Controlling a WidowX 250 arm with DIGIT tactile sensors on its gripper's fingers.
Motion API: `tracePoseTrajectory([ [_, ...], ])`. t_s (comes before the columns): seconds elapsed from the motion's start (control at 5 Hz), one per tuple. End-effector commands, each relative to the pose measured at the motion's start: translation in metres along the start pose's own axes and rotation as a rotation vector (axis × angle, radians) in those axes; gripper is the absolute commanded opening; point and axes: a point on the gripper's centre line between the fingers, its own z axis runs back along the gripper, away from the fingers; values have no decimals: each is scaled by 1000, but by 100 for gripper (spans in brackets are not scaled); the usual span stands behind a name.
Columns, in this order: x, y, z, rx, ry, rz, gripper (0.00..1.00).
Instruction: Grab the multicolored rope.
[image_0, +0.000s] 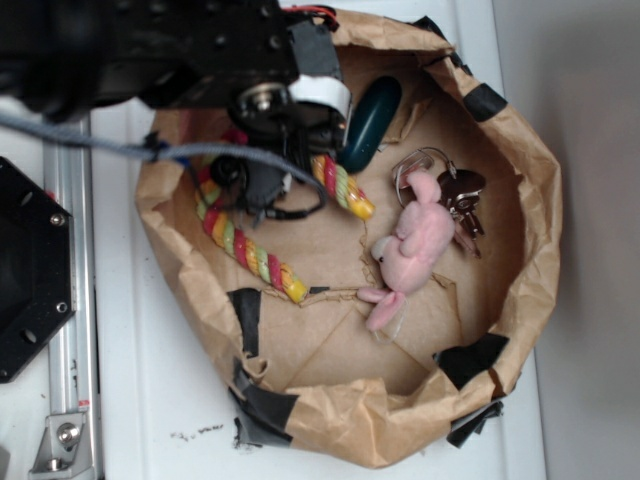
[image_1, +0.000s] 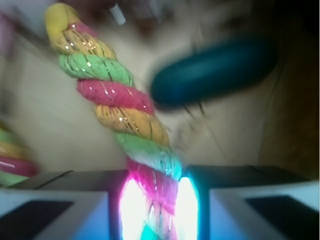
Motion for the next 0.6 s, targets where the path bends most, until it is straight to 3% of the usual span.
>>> tracePoseTrajectory([
  [0.0, 53, -34, 75, 21, -36, 231, 0],
  [0.4, 49, -39, 70, -81, 0, 358, 0],
])
